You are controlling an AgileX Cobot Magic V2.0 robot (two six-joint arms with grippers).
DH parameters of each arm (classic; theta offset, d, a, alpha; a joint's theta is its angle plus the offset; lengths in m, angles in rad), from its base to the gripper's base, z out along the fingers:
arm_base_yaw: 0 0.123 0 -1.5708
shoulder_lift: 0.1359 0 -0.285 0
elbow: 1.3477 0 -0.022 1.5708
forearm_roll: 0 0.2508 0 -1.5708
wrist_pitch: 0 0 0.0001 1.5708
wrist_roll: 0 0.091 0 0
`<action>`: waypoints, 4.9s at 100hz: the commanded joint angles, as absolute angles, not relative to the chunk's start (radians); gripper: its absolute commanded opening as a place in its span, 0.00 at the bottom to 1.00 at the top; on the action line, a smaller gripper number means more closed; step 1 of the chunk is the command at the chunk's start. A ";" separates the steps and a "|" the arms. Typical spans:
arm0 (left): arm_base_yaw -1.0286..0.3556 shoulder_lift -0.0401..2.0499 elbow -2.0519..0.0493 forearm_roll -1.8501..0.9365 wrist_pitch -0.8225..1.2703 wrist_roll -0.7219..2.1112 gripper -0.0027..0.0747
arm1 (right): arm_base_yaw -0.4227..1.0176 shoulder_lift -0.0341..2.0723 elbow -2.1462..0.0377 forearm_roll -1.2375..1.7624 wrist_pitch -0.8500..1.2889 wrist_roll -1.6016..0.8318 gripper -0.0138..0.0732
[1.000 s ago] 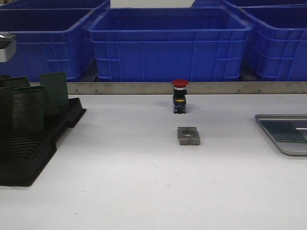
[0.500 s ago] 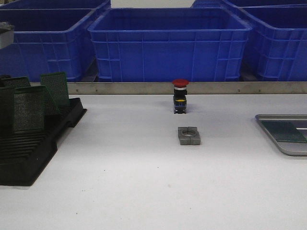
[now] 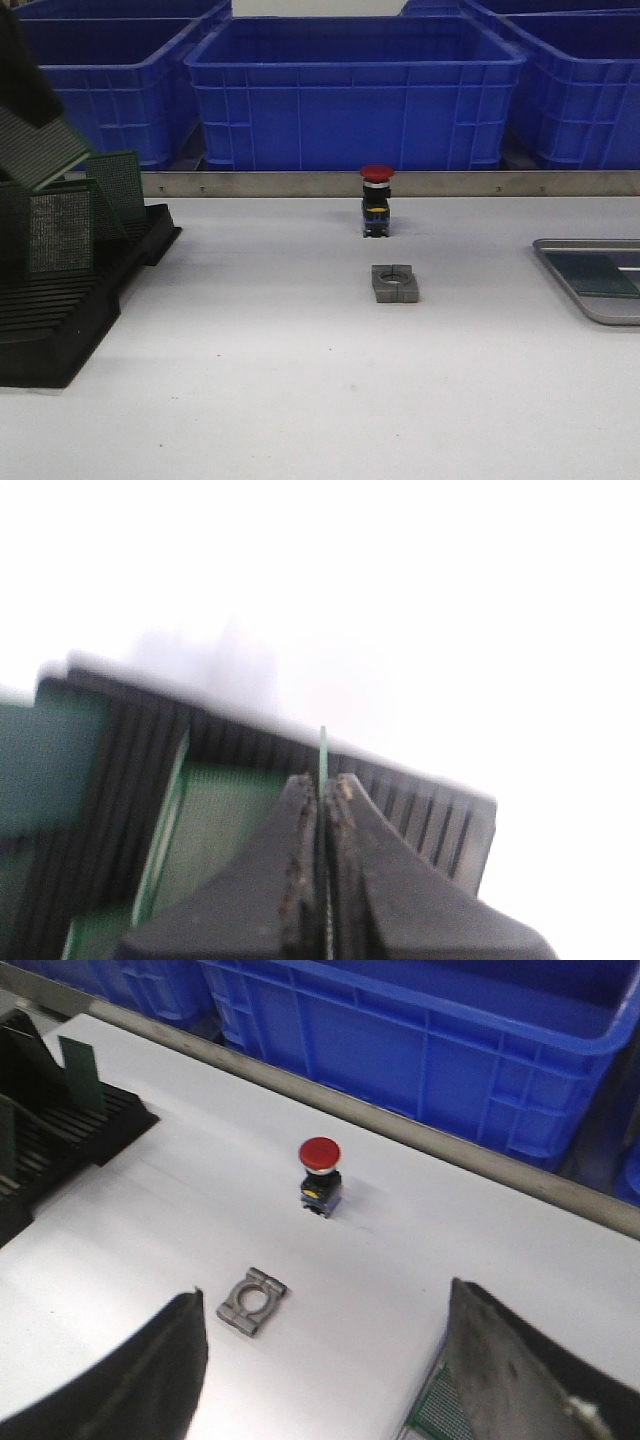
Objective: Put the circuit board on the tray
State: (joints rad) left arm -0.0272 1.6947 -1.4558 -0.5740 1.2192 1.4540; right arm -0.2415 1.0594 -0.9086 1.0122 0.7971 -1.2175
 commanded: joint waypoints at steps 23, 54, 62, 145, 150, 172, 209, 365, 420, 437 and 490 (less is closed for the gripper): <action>-0.203 1.645 -1.489 -0.841 1.278 1.566 0.01 | -0.034 1.044 -0.932 1.121 0.825 -1.552 0.76; -0.360 1.645 -1.489 -0.929 1.271 1.608 0.01 | 0.217 1.174 -0.932 1.121 0.797 -1.581 0.76; -0.381 1.645 -1.489 -0.929 1.271 1.608 0.01 | 0.277 1.224 -0.932 1.121 0.755 -1.581 0.76; -0.385 1.645 -1.489 -0.938 1.264 1.608 0.01 | 0.430 1.481 -0.936 1.470 0.596 -1.608 0.54; -0.385 1.645 -1.489 -0.938 1.264 1.608 0.01 | 0.430 1.482 -0.936 1.507 0.603 -1.608 0.42; -0.385 1.645 -1.489 -0.938 1.239 1.608 0.01 | 0.430 1.482 -0.936 1.613 0.625 -1.608 0.03; -0.385 1.645 -1.491 -0.936 1.222 1.608 0.34 | 0.429 1.486 -0.935 1.604 0.602 -1.608 0.02; -0.331 1.645 -1.554 -0.898 1.088 1.602 0.77 | -0.297 1.721 -0.727 1.696 0.570 -1.564 0.79; -0.262 1.627 -1.563 -0.870 1.074 1.317 0.37 | -0.319 1.441 -0.725 1.467 0.485 -1.563 0.38; -0.178 1.627 -1.590 -0.869 1.184 1.202 0.01 | -0.319 1.330 -0.719 1.448 0.561 -1.563 0.03; -0.054 1.354 -1.496 -0.845 0.894 0.991 0.01 | -0.025 0.951 -0.602 1.545 0.265 -1.627 0.03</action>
